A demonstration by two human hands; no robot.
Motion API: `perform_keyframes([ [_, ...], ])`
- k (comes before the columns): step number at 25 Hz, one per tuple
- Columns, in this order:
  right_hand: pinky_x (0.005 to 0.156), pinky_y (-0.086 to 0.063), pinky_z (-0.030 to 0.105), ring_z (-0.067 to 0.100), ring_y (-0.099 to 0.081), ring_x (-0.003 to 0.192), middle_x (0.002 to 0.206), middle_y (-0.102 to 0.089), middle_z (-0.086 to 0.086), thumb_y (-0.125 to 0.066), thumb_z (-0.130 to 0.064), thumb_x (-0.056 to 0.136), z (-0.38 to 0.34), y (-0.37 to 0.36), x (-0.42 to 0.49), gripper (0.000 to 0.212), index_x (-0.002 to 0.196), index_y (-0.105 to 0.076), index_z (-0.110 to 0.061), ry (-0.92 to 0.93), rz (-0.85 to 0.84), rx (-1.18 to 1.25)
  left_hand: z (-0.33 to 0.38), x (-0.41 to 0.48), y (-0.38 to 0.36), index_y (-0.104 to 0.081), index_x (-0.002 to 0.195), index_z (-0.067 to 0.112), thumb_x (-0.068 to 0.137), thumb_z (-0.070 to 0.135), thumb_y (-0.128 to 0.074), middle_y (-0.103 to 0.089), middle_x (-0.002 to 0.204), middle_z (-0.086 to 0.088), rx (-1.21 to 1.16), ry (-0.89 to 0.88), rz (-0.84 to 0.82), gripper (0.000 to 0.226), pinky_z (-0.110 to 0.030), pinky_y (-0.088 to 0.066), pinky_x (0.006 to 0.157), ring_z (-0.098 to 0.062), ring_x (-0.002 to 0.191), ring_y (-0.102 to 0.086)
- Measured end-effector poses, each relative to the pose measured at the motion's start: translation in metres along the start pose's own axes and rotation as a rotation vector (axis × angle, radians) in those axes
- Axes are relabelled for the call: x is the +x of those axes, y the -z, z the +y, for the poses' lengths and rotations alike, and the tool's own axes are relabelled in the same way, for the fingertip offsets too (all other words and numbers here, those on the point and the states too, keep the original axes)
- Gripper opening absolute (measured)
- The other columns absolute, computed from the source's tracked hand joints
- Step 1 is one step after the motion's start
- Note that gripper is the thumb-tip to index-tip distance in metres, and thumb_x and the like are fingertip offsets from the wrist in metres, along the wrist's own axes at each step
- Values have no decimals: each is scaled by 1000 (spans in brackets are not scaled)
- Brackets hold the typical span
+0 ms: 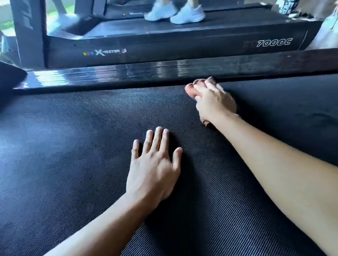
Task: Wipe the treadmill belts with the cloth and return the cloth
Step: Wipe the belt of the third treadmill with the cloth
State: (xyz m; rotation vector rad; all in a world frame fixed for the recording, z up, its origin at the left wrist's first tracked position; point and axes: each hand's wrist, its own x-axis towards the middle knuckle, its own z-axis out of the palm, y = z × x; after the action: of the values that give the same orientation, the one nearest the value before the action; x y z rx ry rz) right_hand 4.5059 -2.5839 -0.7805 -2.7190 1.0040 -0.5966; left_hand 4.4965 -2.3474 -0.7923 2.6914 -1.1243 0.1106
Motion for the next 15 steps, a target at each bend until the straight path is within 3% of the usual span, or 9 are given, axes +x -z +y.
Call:
perform_keyframes([
  [2, 108, -33, 36, 26, -38, 134, 150, -41, -2, -53, -31, 91, -11, 1, -28, 46, 137, -51, -32, 82, 73, -8, 1, 0, 0, -5, 155, 28, 82, 63, 4, 2, 162, 12, 5, -1, -9, 81, -39, 5, 121, -7, 148, 9],
  [5, 116, -21, 32, 19, -30, 143, 156, -32, -10, -49, -36, 97, 4, 16, -57, 47, 143, -42, -41, 268, -110, 19, 0, -1, 2, -8, 155, 27, 85, 64, 1, -1, 162, 11, 8, 7, -23, 80, -39, 3, 121, -9, 148, 6],
  [8, 115, -19, 29, 16, -25, 144, 158, -27, -12, -47, -34, 98, 44, 53, -77, 50, 147, -37, -41, -17, -81, -1, 1, 0, 2, -10, 155, 25, 96, 59, -12, -2, 162, 10, 8, 5, -35, 68, -40, 3, 121, -9, 148, 5],
  [10, 114, -19, 27, 15, -26, 144, 157, -28, -13, -49, -33, 97, 47, 62, -113, 51, 146, -38, -41, 16, -30, -40, 1, 1, 2, -10, 155, 25, 98, 57, -18, -2, 162, 10, 11, 8, -43, 65, -40, 4, 121, -10, 149, 5],
  [12, 114, -16, 25, 13, -25, 145, 157, -27, -16, -50, -35, 97, 44, 70, -147, 50, 145, -39, -43, 143, -111, -38, 0, 1, 2, -10, 155, 25, 98, 56, -19, -2, 162, 10, 9, 19, -41, 65, -40, 4, 121, -10, 149, 4],
  [15, 113, -15, 25, 14, -22, 145, 160, -22, -15, -46, -35, 99, 61, 94, -167, 50, 147, -34, -43, -82, -134, -45, 1, 0, 4, -10, 155, 24, 99, 56, -18, -2, 162, 9, 14, 9, -75, 65, -41, 3, 120, -11, 149, 3],
])
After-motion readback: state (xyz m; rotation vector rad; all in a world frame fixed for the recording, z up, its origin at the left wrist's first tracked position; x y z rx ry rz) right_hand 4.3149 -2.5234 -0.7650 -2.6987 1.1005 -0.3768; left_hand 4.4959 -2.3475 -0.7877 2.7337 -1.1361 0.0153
